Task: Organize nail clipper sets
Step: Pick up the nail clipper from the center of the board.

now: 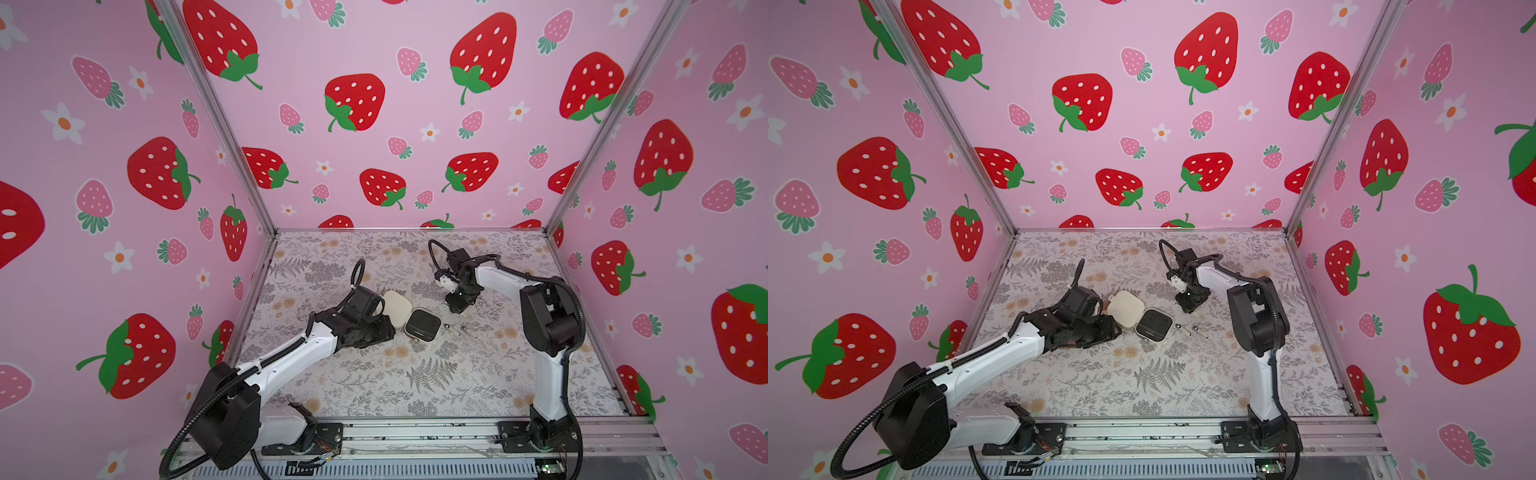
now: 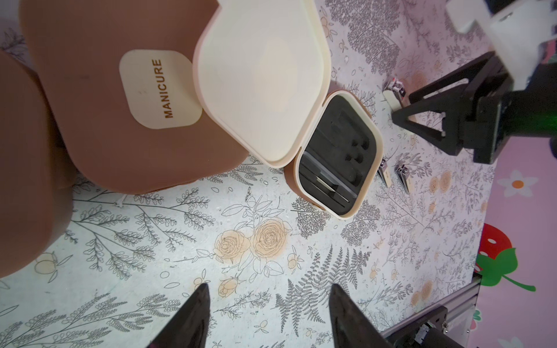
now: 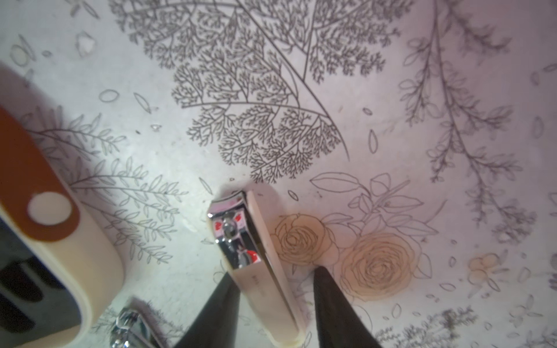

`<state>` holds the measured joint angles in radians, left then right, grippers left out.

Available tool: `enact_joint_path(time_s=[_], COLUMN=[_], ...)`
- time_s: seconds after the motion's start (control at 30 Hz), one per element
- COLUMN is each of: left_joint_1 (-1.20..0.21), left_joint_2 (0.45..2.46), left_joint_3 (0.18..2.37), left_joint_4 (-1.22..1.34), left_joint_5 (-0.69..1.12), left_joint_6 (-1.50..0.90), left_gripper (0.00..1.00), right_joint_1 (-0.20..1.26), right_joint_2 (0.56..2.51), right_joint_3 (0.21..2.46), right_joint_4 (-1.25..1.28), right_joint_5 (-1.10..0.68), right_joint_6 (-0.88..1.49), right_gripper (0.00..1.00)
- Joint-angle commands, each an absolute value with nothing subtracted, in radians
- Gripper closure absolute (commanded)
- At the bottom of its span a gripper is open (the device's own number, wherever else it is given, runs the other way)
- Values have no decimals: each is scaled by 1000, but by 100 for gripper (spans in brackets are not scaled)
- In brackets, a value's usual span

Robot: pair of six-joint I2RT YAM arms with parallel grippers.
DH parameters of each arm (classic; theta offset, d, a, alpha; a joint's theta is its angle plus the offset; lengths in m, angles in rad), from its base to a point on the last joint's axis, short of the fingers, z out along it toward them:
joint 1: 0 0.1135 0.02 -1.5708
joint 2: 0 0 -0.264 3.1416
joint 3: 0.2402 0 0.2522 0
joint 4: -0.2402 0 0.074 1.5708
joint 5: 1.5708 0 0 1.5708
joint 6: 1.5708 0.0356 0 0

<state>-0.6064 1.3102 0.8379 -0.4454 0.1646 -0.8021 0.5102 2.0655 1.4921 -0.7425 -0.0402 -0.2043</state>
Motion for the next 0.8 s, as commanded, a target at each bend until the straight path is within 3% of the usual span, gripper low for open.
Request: enact_joint_path(time_s=[0.0,0.13,0.27,0.77], left_joint_1=[-611,-612,-611,-609], left_joint_2=[1326,1333,1336,1303], left_joint_3=[885,886,887,870], left_joint_4=[-443,-436,-434,-427], left_joint_5=[143,143,142,115], left_joint_6=[-806,-803,-803,-804], left_gripper=[36,36,36,36], right_joint_1=[504,503,504,691], right_joint_2=[2089,2090,2081,1890], right_joint_3=[1487,1480,1499,1520], right_joint_4=[-782,-782,-815,-806], right_joint_5=[-71,-78,-73,-23], right_joint_6=[-212,-204,-203,-298], right_gripper=[63,79,89,94])
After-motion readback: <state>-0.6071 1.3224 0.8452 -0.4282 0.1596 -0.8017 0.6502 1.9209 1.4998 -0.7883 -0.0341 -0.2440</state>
